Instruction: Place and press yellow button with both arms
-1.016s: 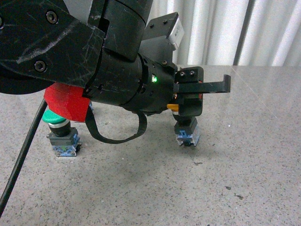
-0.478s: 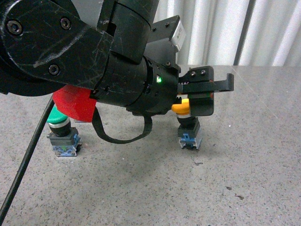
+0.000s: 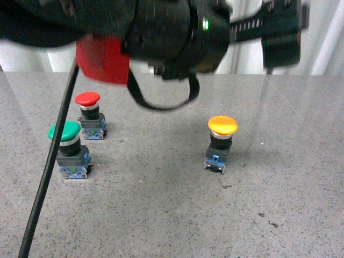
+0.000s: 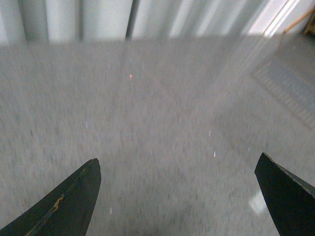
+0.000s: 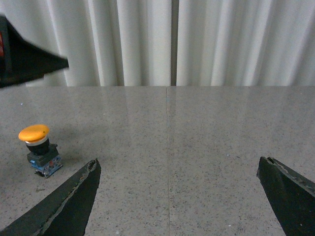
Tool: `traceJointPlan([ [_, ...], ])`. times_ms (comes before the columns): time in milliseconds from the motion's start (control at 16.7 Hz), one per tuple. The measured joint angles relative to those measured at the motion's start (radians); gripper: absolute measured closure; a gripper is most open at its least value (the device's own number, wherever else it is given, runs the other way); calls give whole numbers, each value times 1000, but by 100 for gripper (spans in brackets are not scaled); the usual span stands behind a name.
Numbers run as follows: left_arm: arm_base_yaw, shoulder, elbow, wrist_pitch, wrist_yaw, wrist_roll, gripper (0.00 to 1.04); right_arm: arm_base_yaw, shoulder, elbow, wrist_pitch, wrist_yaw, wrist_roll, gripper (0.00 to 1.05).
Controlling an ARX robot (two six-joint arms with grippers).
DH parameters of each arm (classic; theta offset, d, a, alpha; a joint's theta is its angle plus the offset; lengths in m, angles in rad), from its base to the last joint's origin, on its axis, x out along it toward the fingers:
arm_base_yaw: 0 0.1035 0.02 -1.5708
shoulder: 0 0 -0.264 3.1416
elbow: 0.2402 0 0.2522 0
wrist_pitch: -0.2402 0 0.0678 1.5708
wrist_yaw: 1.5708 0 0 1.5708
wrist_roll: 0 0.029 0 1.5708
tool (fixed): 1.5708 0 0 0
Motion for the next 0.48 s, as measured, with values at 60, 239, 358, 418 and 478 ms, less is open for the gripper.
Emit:
traceJointPlan([
  [60, 13, -50, 51, 22, -27, 65, 7, 0, 0, 0, 0, 0, 0, 7],
  [239, 88, -175, 96, 62, -138, 271, 8, 0, 0, 0, 0, 0, 0, 7],
  [358, 168, -296, -44, 32, -434, 272, 29, 0, 0, 0, 0, 0, 0, 7],
  [418, 241, -378, -163, 43, -445, 271, 39, 0, 0, 0, 0, 1, 0, 7],
  [478, 307, -448, -253, 63, -416, 271, 48, 0, 0, 0, 0, 0, 0, 7],
])
